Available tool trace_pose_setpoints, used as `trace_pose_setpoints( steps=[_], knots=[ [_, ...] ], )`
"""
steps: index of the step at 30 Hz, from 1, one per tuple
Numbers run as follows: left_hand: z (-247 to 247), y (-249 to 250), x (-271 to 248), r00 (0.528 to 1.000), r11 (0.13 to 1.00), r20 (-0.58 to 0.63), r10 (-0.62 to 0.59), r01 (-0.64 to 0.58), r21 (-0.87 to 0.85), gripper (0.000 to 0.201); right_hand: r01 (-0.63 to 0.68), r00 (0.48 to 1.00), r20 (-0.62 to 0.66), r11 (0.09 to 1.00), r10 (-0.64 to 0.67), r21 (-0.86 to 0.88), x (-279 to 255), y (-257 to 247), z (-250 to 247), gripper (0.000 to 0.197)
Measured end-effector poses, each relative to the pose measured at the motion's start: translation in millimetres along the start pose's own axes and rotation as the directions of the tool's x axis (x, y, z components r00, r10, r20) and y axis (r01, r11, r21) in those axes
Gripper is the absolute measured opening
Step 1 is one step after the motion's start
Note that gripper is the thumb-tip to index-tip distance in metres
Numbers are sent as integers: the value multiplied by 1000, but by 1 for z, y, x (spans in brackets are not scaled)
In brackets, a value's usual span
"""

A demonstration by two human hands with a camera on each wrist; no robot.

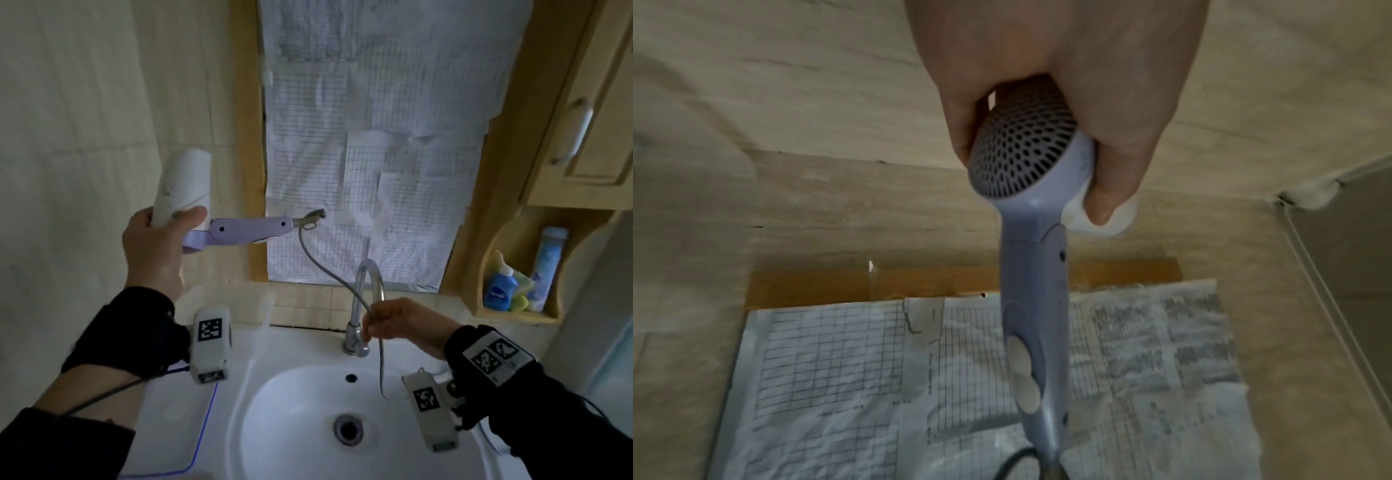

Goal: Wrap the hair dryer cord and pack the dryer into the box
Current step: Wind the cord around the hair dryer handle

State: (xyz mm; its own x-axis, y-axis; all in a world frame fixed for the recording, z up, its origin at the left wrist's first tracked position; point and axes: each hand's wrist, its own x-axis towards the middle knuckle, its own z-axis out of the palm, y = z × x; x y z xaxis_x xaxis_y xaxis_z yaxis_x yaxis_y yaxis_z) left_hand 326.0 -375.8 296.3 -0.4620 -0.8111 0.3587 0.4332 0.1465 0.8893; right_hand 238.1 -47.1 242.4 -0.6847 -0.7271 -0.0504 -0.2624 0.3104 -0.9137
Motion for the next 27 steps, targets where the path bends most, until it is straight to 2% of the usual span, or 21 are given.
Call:
trace_pose_setpoints(
  steps=[3, 5, 9, 12, 15, 17, 20, 23, 27],
  knots=[
    [-9, -10, -3, 999, 996, -45, 11, -7, 87, 68, 32, 999, -21, 996, -34, -88, 7, -3, 6, 17],
    [-6, -12, -12, 998, 980, -9, 61, -58, 192, 70, 61, 998, 7, 956, -61, -287, 15, -17, 12, 20],
    [7, -12, -34, 981, 901, 133, 140, -182, 395, 52, 243, 970, 178, 746, -167, -620, 27, -66, 31, 26],
    [8, -15, -41, 936, 880, 325, 134, -263, 397, 55, 269, 963, 179, 666, -202, -696, 32, -97, 27, 27],
    [2, -12, -41, 884, 918, 463, 68, -238, 319, 65, 225, 972, 109, 700, -208, -678, 35, -114, 13, 23],
    [-1, -9, -37, 865, 950, 501, 39, -187, 249, 59, 186, 979, 59, 732, -196, -655, 36, -117, 4, 22],
    [-5, -9, -28, 850, 988, 527, -1, -80, 132, 55, 144, 986, 23, 780, -165, -609, 40, -115, -3, 21],
    [-5, -12, -22, 847, 998, 529, -55, 60, 7, 51, 130, 989, 4, 870, -146, -476, 48, -109, 0, 22],
    [3, -21, -24, 841, 944, 514, -168, 288, -163, 48, 111, 983, -99, 936, -152, -333, 64, -94, 13, 18]
  ],
)
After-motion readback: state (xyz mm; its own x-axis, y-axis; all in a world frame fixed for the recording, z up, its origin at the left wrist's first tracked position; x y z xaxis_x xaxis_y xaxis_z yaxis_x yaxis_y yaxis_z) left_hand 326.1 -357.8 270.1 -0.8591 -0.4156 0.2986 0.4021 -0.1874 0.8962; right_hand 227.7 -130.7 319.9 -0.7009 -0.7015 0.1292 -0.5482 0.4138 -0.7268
